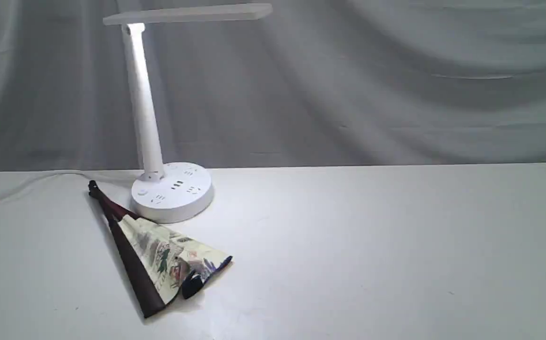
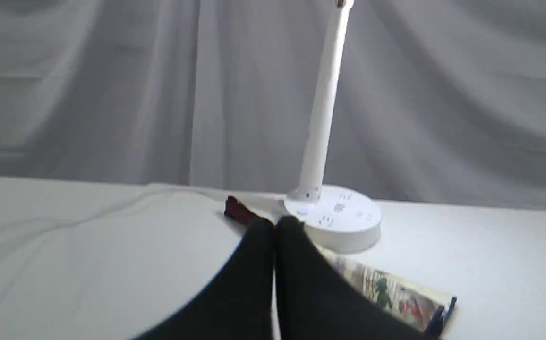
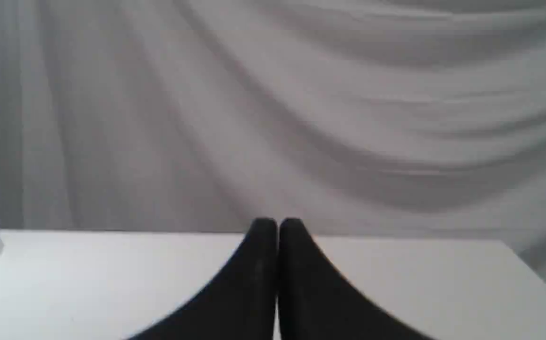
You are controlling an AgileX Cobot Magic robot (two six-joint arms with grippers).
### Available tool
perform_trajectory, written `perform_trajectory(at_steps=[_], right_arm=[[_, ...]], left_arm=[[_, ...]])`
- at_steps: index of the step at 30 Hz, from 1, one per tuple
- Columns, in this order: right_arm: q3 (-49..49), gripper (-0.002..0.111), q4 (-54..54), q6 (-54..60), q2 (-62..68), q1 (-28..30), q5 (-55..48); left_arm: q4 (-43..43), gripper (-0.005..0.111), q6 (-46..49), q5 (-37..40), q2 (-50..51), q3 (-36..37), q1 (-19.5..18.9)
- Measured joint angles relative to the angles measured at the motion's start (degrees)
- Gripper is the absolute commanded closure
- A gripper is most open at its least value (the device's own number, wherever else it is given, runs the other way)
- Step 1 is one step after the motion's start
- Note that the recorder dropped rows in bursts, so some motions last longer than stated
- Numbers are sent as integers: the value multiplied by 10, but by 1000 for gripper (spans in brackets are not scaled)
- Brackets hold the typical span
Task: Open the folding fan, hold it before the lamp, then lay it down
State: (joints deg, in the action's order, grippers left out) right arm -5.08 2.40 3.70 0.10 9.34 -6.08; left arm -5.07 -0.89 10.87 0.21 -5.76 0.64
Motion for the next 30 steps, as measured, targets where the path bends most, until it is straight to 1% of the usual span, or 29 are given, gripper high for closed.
perform_trajectory(at_steps=[4, 9, 13, 15, 19, 30], right_arm=[[-66, 108, 1, 0, 0, 0, -38], [-132, 108, 1, 0, -1, 0, -114], [-160, 108, 1, 0, -1, 0, -154], [-167, 108, 1, 0, -1, 0, -173], [-167, 108, 1, 0, -1, 0, -198], [-167, 108, 1, -1, 4, 0, -202]], left_arm=[[0, 107, -2, 16, 0, -50, 0], [-3, 107, -2, 76, -1, -105, 0], [-34, 107, -2, 118, -1, -142, 0], [-50, 107, -2, 123, -1, -155, 0], [-57, 107, -2, 126, -1, -163, 0], [-61, 107, -11, 131, 0, -163, 0]])
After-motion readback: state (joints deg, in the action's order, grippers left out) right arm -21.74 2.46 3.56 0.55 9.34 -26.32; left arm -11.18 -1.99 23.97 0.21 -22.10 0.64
